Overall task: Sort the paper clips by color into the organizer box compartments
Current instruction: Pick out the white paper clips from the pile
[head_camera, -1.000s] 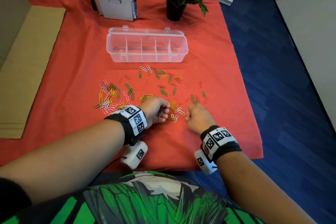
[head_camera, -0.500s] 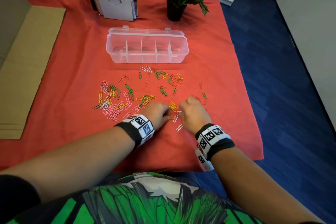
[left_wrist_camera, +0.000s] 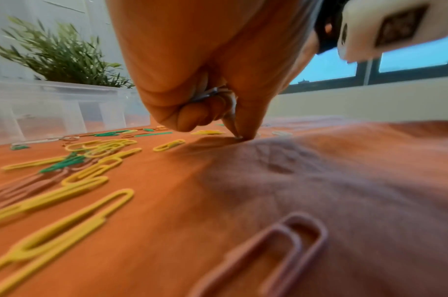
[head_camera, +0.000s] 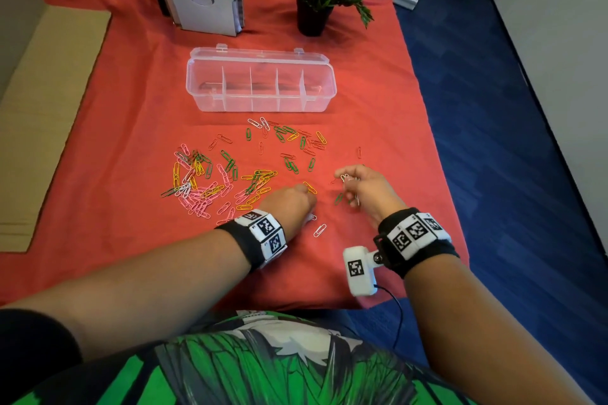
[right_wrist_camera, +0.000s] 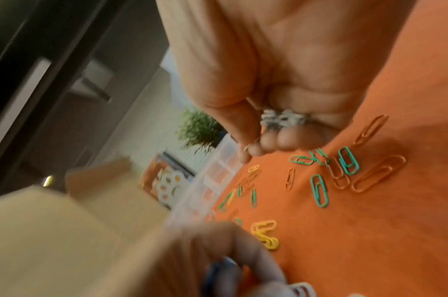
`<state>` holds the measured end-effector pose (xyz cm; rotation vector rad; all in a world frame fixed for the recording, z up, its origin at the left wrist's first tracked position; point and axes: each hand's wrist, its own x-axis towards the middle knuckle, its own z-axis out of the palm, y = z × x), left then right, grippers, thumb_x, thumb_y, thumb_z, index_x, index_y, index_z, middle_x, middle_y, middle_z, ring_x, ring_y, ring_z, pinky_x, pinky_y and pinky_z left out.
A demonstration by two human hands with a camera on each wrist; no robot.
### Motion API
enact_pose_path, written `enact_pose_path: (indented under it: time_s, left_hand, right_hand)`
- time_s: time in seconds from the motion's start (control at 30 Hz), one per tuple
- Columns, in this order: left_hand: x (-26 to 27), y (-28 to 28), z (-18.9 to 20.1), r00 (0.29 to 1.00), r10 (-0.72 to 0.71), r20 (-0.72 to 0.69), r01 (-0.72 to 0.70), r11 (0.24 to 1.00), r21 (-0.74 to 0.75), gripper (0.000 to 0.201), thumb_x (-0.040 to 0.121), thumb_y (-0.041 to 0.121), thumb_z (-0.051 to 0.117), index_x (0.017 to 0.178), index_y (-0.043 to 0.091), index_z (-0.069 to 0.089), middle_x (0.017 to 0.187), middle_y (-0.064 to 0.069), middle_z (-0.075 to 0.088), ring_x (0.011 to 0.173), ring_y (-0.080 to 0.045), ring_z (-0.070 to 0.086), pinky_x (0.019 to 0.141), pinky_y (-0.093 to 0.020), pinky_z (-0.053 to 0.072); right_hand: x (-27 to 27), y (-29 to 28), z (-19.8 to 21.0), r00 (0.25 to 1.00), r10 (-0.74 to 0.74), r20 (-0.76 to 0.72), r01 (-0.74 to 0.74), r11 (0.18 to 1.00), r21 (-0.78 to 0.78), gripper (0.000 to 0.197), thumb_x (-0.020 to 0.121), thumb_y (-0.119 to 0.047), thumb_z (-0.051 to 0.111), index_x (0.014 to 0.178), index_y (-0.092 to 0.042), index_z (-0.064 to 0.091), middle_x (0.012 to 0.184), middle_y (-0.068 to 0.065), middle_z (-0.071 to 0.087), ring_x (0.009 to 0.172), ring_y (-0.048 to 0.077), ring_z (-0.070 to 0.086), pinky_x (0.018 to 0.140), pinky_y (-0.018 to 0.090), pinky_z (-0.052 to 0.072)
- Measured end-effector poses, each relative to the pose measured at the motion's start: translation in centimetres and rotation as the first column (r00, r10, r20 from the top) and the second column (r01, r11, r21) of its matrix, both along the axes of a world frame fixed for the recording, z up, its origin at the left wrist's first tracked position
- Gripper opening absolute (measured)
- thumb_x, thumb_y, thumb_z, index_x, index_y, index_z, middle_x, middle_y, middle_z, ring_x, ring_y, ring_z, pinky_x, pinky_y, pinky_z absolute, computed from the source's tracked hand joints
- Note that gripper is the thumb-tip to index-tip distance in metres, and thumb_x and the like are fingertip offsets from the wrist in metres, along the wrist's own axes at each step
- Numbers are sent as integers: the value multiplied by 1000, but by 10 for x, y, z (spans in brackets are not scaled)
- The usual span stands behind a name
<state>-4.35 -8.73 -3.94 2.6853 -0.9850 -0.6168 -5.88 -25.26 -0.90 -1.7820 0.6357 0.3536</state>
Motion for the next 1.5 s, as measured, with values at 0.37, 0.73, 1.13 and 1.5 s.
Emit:
enact_pose_path:
  time_s: [0.37,0.73,1.13,1.5]
  left_hand:
    - [15,18,28,324,255,-911,-824,549,-139,23,83,14,43,61,17,46,53,2,48,51,-15,40,47,-23,34]
    - [20,54,43,-112,-290,-950,-960,279,28,18,72,19,36,66,12,51,58,-2,46,48,-13,44,44,-18,40]
    - [70,94,64,-8,105,-994,-1000,20,10,15,91,16,40,89,12,54,85,-6,60,73,-18,56,70,-30,48]
    - [159,118,107,57,142,-988,-989,-126,-75,23,89,31,36,77,12,42,75,-7,39,67,-18,43,66,-26,43]
  right_hand:
    - [-41,25,-14,741,616,-268,-664,612,-429,14,76,-16,54,89,-20,55,92,4,58,90,26,58,77,31,46]
    - [-33,42,-23,522,755,-398,-727,150,-670,22,86,-12,44,104,-7,56,108,15,55,104,33,57,88,39,48]
    - [52,61,35,999,43,-2,-38,902,430,24,94,-2,39,88,-17,57,63,-1,41,49,7,32,40,16,26]
    - [135,93,57,976,-95,-197,206,705,679,17,93,-2,38,87,-1,54,72,8,47,63,18,51,46,20,49]
